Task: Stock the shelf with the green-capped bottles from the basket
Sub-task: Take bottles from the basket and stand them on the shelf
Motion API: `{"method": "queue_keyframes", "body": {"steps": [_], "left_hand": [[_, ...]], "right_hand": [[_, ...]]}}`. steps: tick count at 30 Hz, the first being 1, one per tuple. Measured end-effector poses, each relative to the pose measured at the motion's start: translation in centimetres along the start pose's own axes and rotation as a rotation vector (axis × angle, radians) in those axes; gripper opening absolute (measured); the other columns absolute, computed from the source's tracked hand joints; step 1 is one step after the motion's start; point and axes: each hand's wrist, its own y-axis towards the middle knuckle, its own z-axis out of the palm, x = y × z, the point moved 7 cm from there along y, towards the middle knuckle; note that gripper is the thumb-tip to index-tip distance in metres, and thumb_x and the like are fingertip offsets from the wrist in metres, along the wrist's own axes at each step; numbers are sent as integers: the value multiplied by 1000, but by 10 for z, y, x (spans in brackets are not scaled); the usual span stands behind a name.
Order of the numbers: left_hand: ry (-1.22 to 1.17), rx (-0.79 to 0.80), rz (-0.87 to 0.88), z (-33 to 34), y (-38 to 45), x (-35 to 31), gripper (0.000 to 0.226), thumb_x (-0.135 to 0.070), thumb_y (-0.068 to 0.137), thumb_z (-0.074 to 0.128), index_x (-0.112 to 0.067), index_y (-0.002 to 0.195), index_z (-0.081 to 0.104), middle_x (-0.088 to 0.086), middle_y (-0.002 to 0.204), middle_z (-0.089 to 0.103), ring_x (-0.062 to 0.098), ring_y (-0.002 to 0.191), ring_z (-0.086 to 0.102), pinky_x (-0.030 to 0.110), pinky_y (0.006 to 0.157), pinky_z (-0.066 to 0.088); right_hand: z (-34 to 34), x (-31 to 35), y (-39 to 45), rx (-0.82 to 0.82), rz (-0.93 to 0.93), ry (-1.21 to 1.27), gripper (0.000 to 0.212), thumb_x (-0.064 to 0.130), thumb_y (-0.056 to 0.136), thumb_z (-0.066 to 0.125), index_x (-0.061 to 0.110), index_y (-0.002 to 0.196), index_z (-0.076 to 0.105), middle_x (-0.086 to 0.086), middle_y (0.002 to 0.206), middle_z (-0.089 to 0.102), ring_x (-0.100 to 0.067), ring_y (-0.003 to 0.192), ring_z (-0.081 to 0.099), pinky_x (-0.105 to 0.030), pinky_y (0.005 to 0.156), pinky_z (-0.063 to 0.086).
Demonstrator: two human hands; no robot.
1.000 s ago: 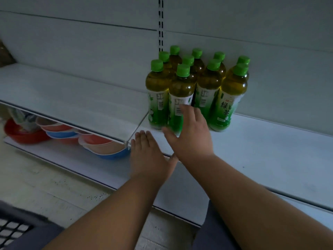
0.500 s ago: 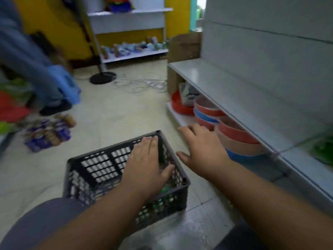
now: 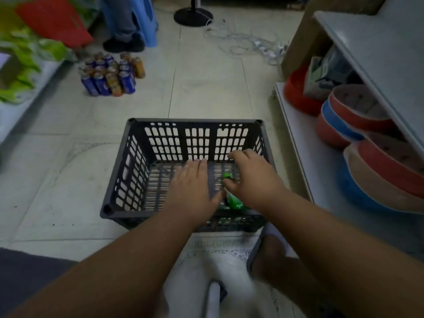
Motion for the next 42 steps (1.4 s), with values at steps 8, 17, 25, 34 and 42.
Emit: {"method": "queue_keyframes", "body": {"steps": [8, 17, 25, 34, 42], "left_hand": [[-62, 118, -87, 74, 37, 18, 89, -69, 95, 26, -10, 158, 5, 11, 166, 9, 24, 153, 3, 37, 123, 1], [-29, 155, -111, 112, 56, 20, 102, -78, 84, 3, -6, 155, -11, 16, 165, -8, 27, 152, -11, 38, 119, -9], [-7, 152, -89, 116, 61, 21, 101, -76, 87, 6, -3, 156, -6, 21, 164, -6, 31, 152, -10, 43, 123, -3], [-33, 171, -54, 119, 59, 21, 96, -71, 92, 11, -2, 156, -4, 19, 164, -8, 29, 152, -14, 43, 124, -1], [-19, 206, -76, 110, 59, 18, 92, -68, 94, 13, -4, 156, -7, 18, 165, -8, 28, 152, -11, 43, 124, 0]], "right_hand": [[77, -55, 65, 201, 163, 146, 58, 35, 85, 74, 25, 135, 47, 0, 125, 52, -18, 110, 52, -33, 90, 47], [165, -112, 103, 412, 376, 164, 71, 44, 84, 74, 21, 143, 42, -10, 132, 49, -30, 118, 53, -38, 95, 48], [249, -148, 124, 497, 671, 237, 83, 34, 80, 78, 20, 147, 31, -14, 128, 52, -34, 114, 55, -47, 94, 50], [275, -161, 134, 536, 592, 178, 70, 19, 77, 80, 15, 135, 41, -14, 121, 56, -31, 107, 58, -42, 88, 52], [178, -129, 126, 253, 440, 479, 70, 26, 69, 86, 19, 120, 39, -1, 107, 61, -24, 97, 63, -41, 86, 55]]}}
